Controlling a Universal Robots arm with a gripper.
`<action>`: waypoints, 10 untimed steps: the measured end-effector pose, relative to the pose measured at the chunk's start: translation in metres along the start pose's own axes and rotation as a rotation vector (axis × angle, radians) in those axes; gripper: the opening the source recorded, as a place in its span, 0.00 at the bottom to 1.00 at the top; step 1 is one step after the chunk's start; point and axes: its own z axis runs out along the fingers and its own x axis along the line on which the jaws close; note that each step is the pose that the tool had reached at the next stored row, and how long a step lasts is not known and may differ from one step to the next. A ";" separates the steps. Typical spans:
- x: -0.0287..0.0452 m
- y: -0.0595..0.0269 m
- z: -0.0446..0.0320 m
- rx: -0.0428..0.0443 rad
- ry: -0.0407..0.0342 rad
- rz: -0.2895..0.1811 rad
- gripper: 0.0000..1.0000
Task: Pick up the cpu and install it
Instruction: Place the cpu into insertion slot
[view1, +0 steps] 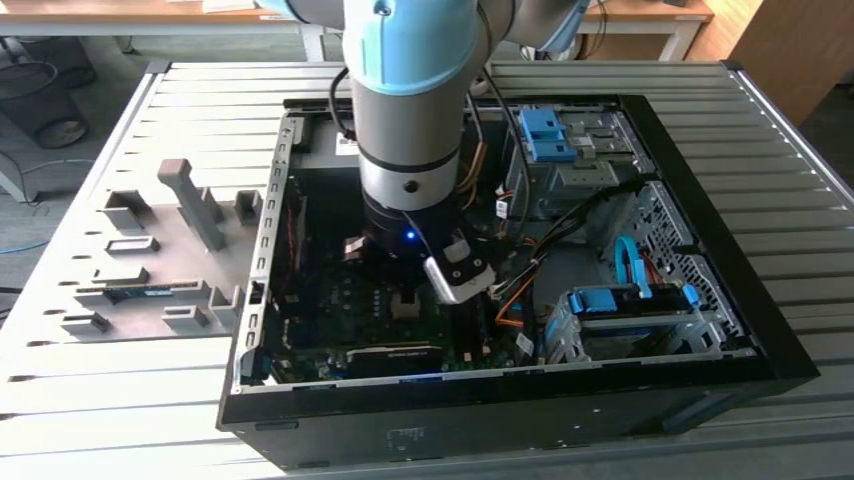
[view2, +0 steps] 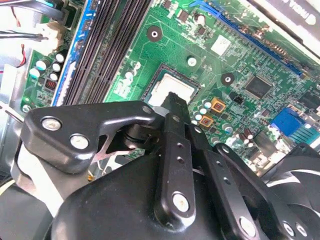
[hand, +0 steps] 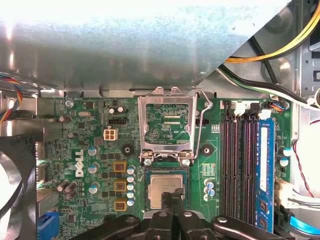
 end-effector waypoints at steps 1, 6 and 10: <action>-0.0001 0.0000 0.0000 0.0001 0.0004 0.000 0.10; -0.0002 0.0000 0.0000 0.0001 0.0008 0.000 0.10; -0.0002 0.0000 0.0000 0.0001 0.0008 0.000 0.10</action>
